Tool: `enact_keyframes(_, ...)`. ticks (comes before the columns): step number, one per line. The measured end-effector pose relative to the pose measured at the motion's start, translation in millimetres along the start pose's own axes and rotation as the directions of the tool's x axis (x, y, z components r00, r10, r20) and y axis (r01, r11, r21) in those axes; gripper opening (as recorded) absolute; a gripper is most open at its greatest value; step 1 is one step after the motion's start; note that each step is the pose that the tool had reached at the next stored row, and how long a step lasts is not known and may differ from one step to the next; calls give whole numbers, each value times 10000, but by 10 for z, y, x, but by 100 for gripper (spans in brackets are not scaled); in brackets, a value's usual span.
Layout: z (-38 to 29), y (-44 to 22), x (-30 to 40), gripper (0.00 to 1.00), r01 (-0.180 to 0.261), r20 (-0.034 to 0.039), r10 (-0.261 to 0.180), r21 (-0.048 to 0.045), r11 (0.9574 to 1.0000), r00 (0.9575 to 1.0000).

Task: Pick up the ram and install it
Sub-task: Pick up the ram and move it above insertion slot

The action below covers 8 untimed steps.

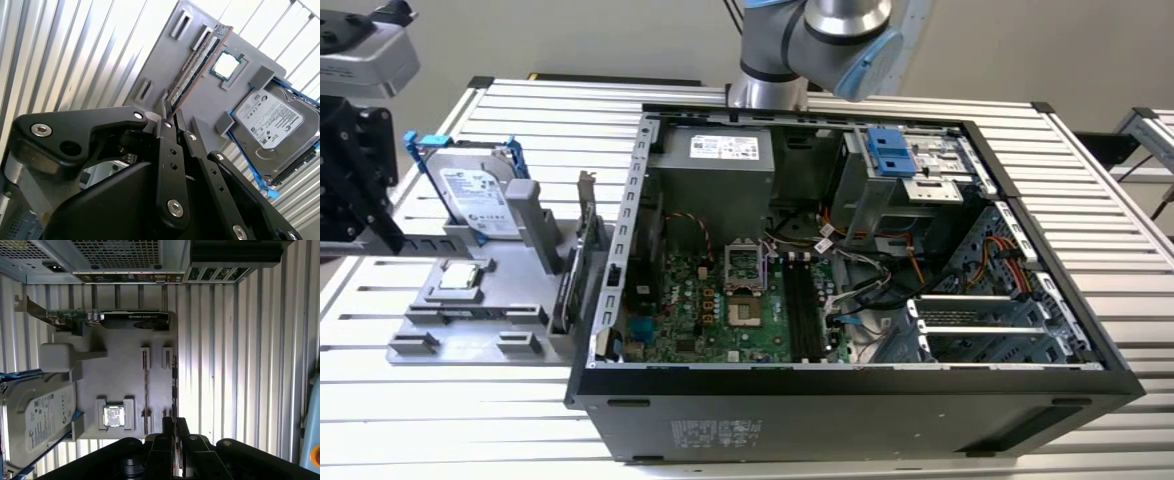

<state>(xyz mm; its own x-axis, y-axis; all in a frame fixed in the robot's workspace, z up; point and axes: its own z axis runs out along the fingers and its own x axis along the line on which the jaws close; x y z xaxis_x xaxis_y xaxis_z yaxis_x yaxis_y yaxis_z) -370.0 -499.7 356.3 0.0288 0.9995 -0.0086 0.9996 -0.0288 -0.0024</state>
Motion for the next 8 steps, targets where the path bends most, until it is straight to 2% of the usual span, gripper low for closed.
enact_keyframes(8, -84, 0, -1, 0, 0, 0, 0, 0, 10000, 10000)
